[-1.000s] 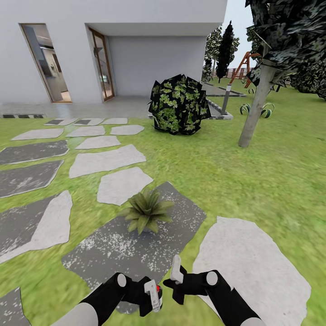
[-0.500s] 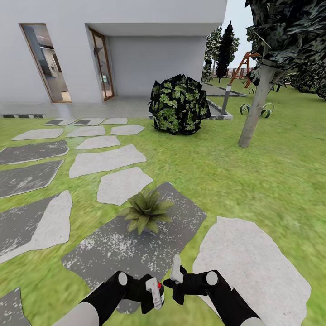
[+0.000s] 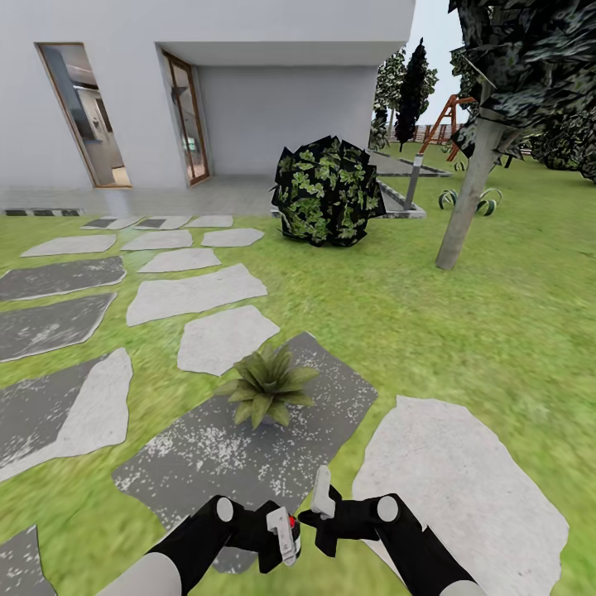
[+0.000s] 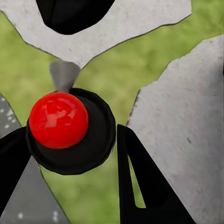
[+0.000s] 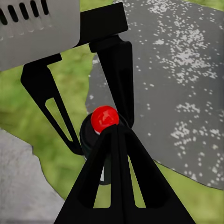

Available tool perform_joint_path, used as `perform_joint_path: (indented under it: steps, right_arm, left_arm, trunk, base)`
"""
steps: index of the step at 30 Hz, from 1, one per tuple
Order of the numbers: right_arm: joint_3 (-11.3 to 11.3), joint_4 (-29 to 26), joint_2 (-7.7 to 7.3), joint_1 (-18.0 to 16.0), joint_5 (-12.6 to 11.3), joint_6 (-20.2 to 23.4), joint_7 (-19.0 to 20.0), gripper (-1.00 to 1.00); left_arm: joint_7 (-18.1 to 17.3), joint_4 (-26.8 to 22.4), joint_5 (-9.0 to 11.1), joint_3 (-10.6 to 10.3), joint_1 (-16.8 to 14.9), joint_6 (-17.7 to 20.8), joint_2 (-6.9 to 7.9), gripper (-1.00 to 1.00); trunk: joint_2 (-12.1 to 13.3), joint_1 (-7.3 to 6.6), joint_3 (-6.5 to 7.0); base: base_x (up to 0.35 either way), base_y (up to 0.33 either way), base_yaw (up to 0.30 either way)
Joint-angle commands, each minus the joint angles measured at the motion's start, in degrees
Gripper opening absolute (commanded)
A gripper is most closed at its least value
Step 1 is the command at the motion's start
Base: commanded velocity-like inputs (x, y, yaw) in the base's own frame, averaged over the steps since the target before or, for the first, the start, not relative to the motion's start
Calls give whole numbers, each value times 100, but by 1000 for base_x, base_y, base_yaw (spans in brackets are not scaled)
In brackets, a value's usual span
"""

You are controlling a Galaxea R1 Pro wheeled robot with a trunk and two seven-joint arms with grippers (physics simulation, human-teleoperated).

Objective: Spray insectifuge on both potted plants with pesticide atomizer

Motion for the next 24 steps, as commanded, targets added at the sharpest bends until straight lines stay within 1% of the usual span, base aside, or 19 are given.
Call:
perform_joint_path:
  steps: [1,24]
  right_arm:
    - [-7,-6,2,-2,60,-41,4,-100]
    - [-7,-6,2,-2,60,-41,4,-100]
  left_arm:
    - [-3,-6,-58,2,-2,-51,-1,-100]
    - [-3,-14,-48,-4,-11,-51,-29,-100]
  trunk:
    - [-2,-1,-5]
    - [-2,-1,-5]
  base:
    - [0,0,0]
    - [0,0,0]
